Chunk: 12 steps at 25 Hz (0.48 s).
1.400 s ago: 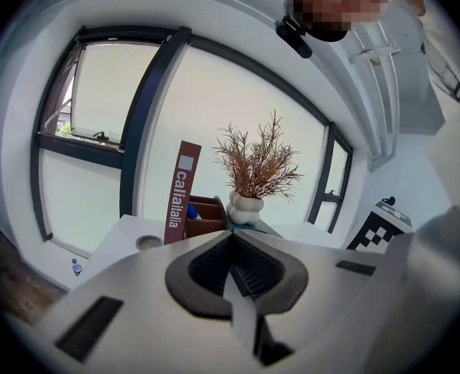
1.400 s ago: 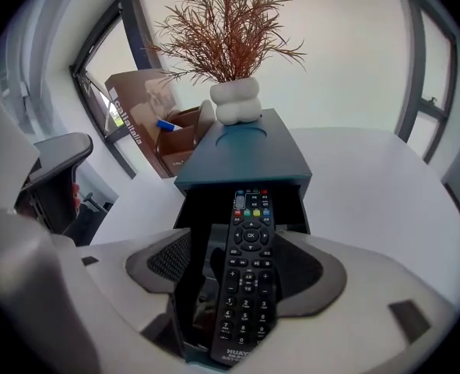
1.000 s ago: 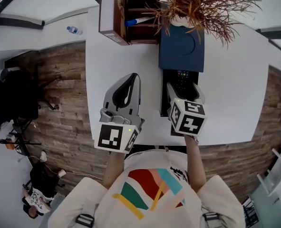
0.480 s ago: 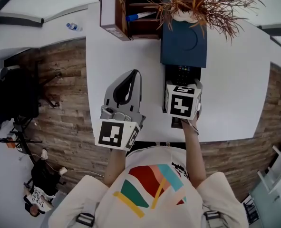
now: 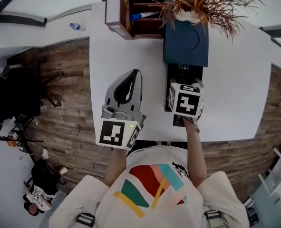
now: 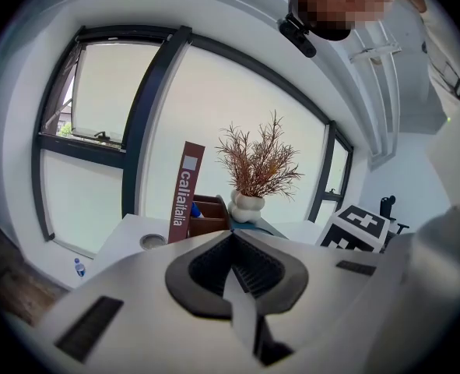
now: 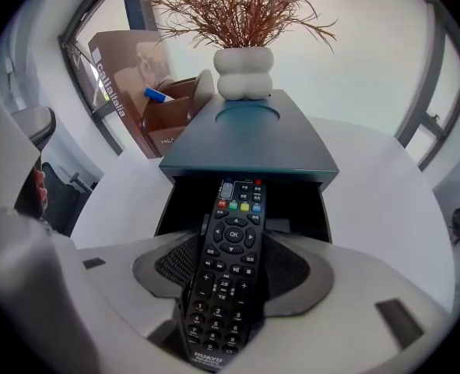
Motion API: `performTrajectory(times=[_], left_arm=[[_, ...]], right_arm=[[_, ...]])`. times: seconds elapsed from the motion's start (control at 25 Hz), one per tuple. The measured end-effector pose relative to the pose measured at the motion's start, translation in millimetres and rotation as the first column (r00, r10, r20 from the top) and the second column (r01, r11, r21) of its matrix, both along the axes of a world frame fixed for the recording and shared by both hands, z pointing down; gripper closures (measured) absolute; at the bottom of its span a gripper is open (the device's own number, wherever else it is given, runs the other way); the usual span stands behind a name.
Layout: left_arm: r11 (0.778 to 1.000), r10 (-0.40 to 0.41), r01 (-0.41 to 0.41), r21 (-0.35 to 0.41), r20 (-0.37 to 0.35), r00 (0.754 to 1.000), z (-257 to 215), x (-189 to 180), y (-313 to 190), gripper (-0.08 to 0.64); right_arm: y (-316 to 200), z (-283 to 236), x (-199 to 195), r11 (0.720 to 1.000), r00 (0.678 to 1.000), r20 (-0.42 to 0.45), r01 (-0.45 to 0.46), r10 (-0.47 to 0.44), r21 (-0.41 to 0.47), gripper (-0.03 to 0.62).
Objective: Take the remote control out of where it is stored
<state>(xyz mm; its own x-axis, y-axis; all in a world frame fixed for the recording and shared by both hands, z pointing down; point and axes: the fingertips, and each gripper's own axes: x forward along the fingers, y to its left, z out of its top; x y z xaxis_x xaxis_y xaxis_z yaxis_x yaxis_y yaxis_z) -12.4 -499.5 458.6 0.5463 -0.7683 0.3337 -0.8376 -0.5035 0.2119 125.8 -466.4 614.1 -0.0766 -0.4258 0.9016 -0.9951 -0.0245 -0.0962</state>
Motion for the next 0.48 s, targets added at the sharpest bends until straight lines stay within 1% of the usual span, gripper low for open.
performTrajectory(times=[0.16, 0.32, 0.48], left_arm=[[1.0, -0.002, 0.002, 0.015, 0.001, 1.0, -6, -1, 1, 0.552], [0.999, -0.001, 0.001, 0.038, -0.004, 1.0, -15, -2, 5, 0.552], [0.998, 0.004, -0.003, 0.068, -0.012, 1.0, -29, -2, 12, 0.552]], right_arm=[[2, -6, 1, 1.0, 0.999, 0.045, -0.007, 0.008, -0.012, 0.336], [5, -17, 2, 1.0, 0.997, 0.071, -0.012, 0.012, -0.008, 0.339], [10, -30, 3, 1.0, 0.997, 0.072, -0.011, 0.012, -0.006, 0.341]])
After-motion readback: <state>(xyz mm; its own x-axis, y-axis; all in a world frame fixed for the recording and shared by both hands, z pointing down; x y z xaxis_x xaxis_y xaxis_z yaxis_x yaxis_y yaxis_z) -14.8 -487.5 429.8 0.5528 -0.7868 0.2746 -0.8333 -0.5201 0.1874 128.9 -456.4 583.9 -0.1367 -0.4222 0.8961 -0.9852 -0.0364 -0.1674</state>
